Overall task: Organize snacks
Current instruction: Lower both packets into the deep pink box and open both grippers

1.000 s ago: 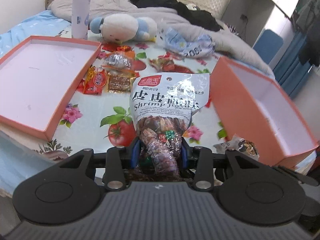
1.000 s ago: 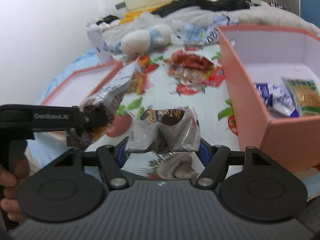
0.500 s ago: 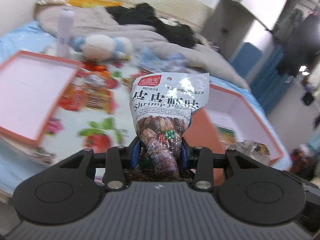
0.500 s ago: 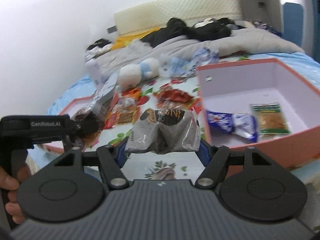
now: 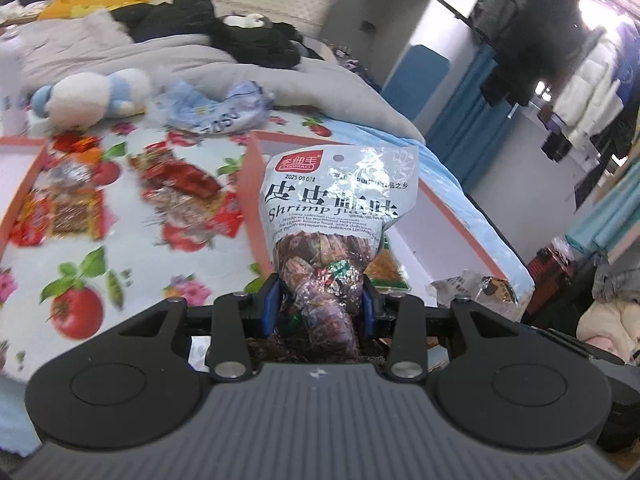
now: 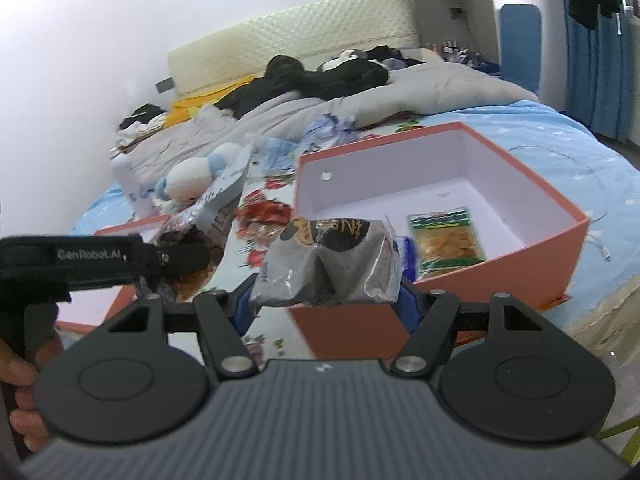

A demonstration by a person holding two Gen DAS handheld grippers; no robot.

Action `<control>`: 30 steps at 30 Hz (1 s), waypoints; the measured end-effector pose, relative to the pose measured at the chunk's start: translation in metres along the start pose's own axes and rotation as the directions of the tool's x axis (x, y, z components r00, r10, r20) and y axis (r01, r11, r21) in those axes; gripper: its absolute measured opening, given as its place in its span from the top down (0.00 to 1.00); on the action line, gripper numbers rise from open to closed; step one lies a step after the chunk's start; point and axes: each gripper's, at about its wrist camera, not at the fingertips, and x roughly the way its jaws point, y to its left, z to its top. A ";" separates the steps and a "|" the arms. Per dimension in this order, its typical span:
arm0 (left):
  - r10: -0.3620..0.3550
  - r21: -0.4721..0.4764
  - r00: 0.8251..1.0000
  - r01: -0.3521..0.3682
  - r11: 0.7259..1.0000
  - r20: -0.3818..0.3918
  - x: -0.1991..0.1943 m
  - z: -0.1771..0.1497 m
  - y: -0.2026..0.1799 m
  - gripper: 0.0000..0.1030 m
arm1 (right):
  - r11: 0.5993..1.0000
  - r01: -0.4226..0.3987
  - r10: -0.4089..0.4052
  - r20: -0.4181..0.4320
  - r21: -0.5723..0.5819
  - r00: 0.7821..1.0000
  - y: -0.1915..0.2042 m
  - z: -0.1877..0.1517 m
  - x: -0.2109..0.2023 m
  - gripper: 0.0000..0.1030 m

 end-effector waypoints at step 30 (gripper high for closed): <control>-0.010 0.113 0.989 0.027 0.993 -0.146 0.180 0.065 -0.035 0.56 | 0.998 0.022 -0.014 -0.127 0.059 0.992 -0.088 0.036 0.124 0.31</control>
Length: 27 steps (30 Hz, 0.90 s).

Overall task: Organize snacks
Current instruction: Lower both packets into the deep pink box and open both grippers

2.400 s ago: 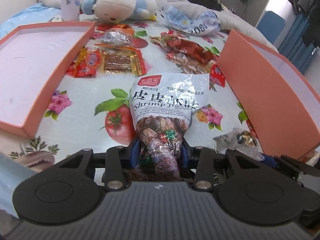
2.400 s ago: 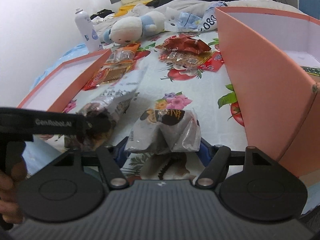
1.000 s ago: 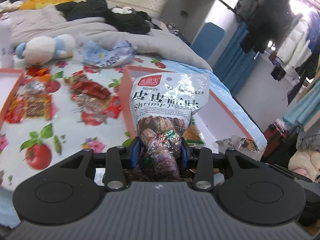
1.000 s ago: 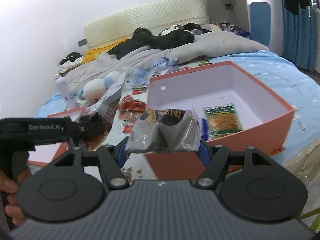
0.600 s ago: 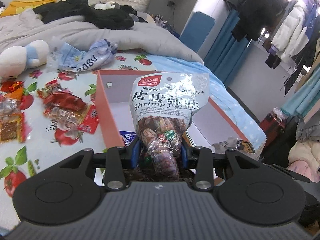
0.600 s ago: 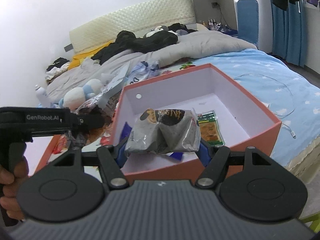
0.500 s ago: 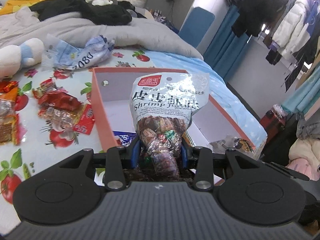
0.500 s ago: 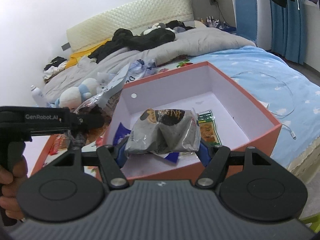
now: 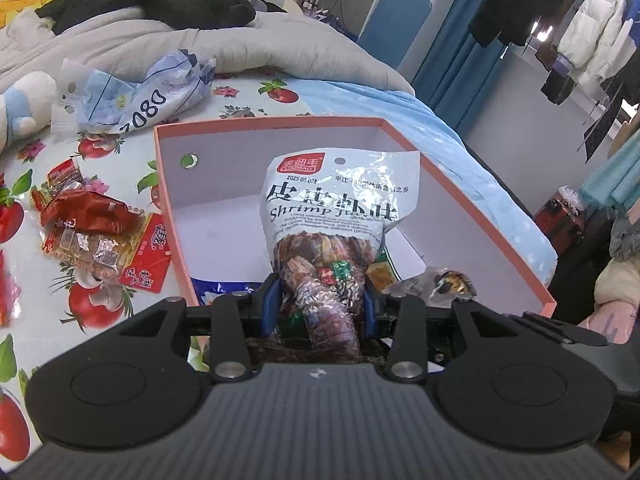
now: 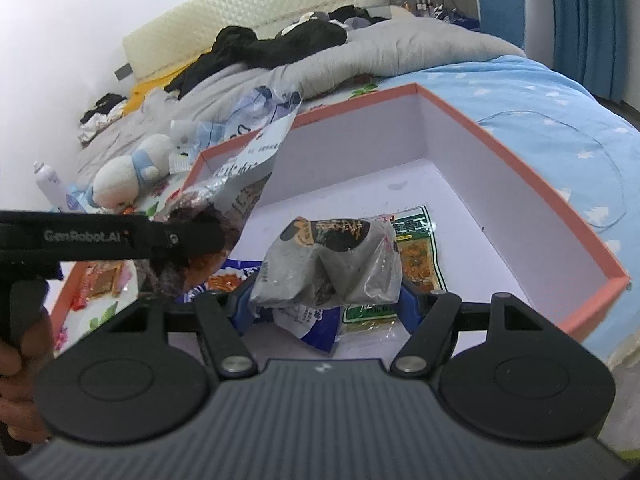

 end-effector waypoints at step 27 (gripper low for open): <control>0.113 -0.090 0.982 -0.100 0.991 0.149 -0.150 -0.061 0.020 0.27 | 0.996 -0.090 0.090 0.045 -0.019 0.995 0.041 -0.030 -0.079 0.20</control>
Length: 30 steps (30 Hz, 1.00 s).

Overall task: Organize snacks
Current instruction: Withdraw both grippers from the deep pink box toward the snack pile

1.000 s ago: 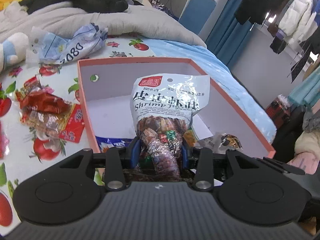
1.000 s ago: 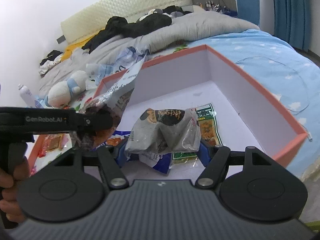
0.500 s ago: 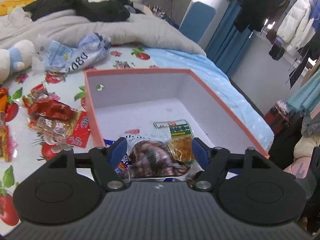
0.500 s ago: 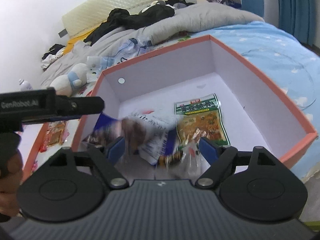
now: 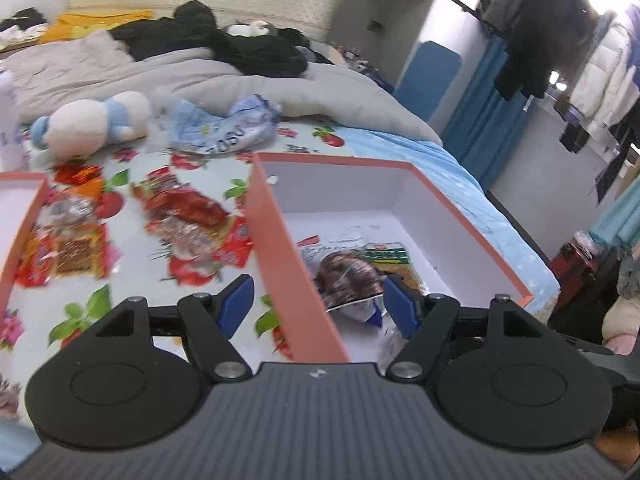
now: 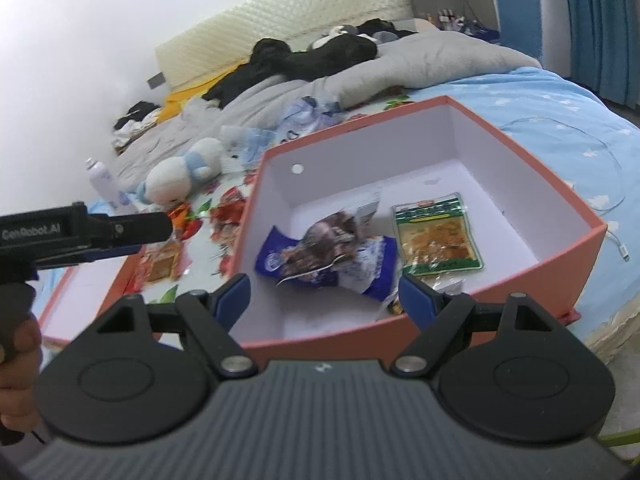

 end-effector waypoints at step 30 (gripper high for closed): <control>0.170 -0.231 0.983 -0.151 0.961 0.066 -0.110 -0.062 0.107 0.27 | 0.967 -0.185 0.186 -0.010 -0.175 0.982 0.111 -0.034 -0.024 0.20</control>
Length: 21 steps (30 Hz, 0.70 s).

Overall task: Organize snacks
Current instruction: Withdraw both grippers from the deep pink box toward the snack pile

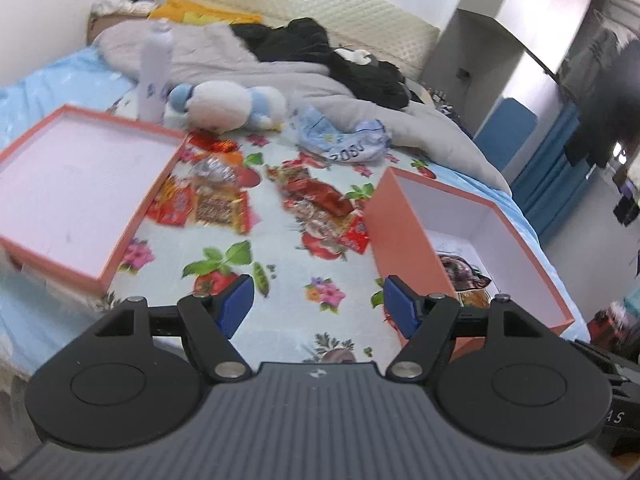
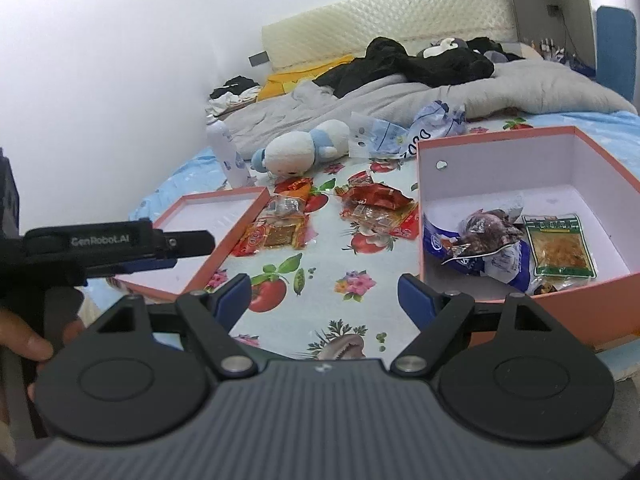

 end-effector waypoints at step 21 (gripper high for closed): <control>0.088 0.024 0.993 -0.086 0.996 -0.080 0.170 0.096 0.079 0.19 | 0.956 -0.003 -0.046 -0.159 -0.292 0.986 0.003 0.090 0.189 0.21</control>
